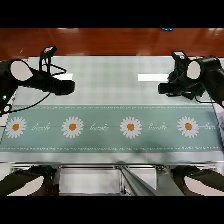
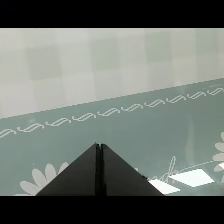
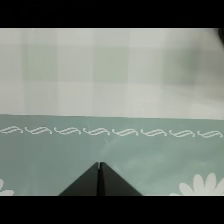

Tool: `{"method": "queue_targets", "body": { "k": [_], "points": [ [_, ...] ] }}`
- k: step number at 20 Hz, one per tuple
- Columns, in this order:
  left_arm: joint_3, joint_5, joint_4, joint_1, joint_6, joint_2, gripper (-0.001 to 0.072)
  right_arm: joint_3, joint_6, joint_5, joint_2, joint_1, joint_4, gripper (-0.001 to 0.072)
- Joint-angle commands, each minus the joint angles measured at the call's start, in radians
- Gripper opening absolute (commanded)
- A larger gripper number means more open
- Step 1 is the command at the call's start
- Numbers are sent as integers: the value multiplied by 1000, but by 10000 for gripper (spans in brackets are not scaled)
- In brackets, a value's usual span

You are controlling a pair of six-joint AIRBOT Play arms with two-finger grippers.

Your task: Fold the shirts.

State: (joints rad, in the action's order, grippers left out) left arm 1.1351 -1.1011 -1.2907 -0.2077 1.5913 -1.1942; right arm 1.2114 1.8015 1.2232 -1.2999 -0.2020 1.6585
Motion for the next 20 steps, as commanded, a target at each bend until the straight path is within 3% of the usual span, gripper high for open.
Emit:
{"method": "queue_targets", "body": {
  "k": [1,17,20],
  "points": [
    [1,0,0,0,0,0,18,0,0,0,-1,0,0,22],
    [1,27,-1,0,0,-1,18,0,0,-1,-1,0,1,22],
    [1,71,-4,0,0,-18,35,0,0,-129,-1,0,19,25]
  ]
}}
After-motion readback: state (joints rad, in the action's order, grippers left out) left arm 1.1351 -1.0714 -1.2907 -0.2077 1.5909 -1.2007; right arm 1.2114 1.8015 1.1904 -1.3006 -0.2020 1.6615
